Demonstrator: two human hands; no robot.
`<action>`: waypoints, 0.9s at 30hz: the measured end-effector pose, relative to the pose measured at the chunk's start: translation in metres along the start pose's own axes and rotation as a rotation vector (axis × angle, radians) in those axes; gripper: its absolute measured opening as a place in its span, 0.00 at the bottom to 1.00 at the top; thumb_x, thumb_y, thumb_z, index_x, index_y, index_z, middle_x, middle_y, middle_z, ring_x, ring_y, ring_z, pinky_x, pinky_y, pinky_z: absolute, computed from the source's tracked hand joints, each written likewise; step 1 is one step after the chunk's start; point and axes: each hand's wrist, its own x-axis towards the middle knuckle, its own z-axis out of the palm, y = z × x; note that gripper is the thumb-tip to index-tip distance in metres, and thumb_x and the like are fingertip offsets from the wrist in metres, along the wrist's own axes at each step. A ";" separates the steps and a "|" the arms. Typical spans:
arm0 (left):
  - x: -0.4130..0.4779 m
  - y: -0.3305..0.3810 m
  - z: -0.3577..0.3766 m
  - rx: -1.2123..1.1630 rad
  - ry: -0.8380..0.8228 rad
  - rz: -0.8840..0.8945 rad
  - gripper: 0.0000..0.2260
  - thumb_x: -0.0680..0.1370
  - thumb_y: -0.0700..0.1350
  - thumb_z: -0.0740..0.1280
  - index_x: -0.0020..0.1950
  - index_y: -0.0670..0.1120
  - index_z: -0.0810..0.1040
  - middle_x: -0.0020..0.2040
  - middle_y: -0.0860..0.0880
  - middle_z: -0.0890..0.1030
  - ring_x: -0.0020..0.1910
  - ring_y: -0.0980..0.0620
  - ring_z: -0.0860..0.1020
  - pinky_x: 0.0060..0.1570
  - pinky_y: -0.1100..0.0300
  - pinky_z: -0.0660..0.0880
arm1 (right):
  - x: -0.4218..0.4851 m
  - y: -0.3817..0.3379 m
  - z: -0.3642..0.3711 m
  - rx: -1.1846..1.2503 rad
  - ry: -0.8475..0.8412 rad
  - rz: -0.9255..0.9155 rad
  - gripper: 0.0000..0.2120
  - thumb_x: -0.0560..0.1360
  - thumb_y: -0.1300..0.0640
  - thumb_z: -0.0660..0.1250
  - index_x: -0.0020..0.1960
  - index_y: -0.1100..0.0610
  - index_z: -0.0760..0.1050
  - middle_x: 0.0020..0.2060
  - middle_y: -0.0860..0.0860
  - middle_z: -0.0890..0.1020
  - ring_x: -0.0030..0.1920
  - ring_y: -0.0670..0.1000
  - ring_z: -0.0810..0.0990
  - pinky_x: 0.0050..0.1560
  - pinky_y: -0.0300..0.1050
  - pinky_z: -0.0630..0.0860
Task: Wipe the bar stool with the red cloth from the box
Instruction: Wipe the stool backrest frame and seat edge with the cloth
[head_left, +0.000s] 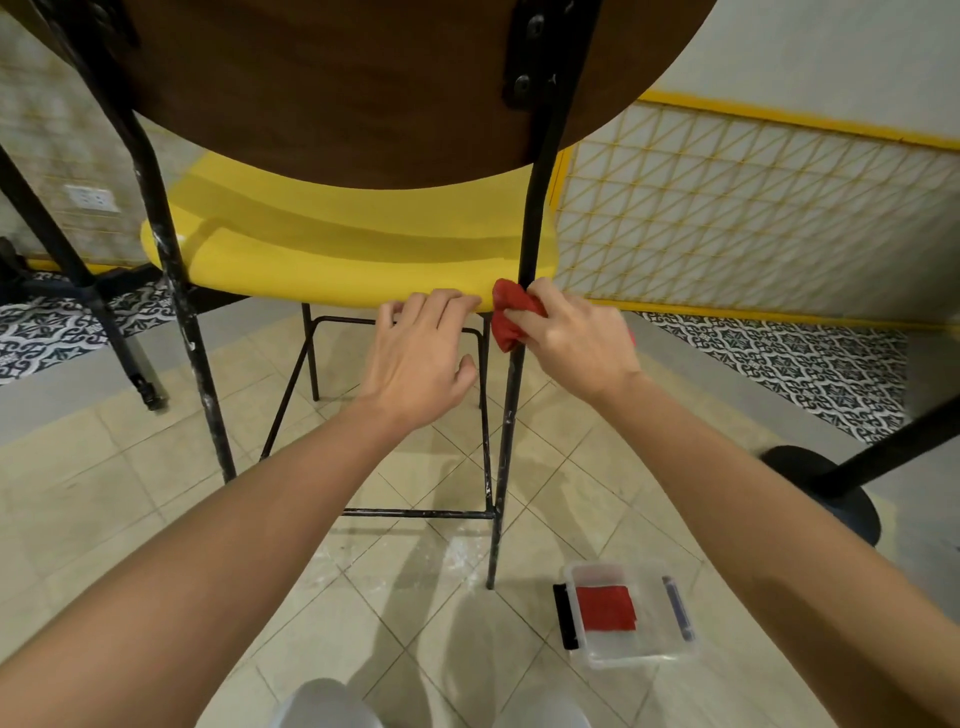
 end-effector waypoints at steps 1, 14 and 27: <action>0.001 0.001 -0.001 -0.003 0.000 -0.002 0.24 0.71 0.48 0.66 0.67 0.45 0.71 0.62 0.47 0.75 0.57 0.46 0.74 0.54 0.52 0.62 | 0.000 0.003 -0.001 0.017 0.021 0.014 0.12 0.67 0.58 0.76 0.50 0.53 0.82 0.45 0.54 0.78 0.32 0.53 0.78 0.19 0.40 0.67; -0.001 0.004 0.005 0.000 -0.001 -0.004 0.25 0.70 0.48 0.67 0.66 0.45 0.72 0.60 0.46 0.76 0.55 0.45 0.73 0.52 0.51 0.63 | -0.028 0.000 0.016 0.229 0.284 0.245 0.11 0.71 0.52 0.71 0.53 0.48 0.82 0.46 0.49 0.83 0.36 0.50 0.81 0.28 0.39 0.74; -0.002 0.003 0.010 -0.005 -0.002 -0.015 0.24 0.70 0.47 0.67 0.66 0.45 0.72 0.61 0.46 0.75 0.55 0.45 0.73 0.52 0.51 0.64 | -0.012 -0.032 0.025 0.982 0.031 1.072 0.18 0.76 0.42 0.62 0.56 0.52 0.81 0.30 0.49 0.79 0.30 0.46 0.75 0.34 0.44 0.71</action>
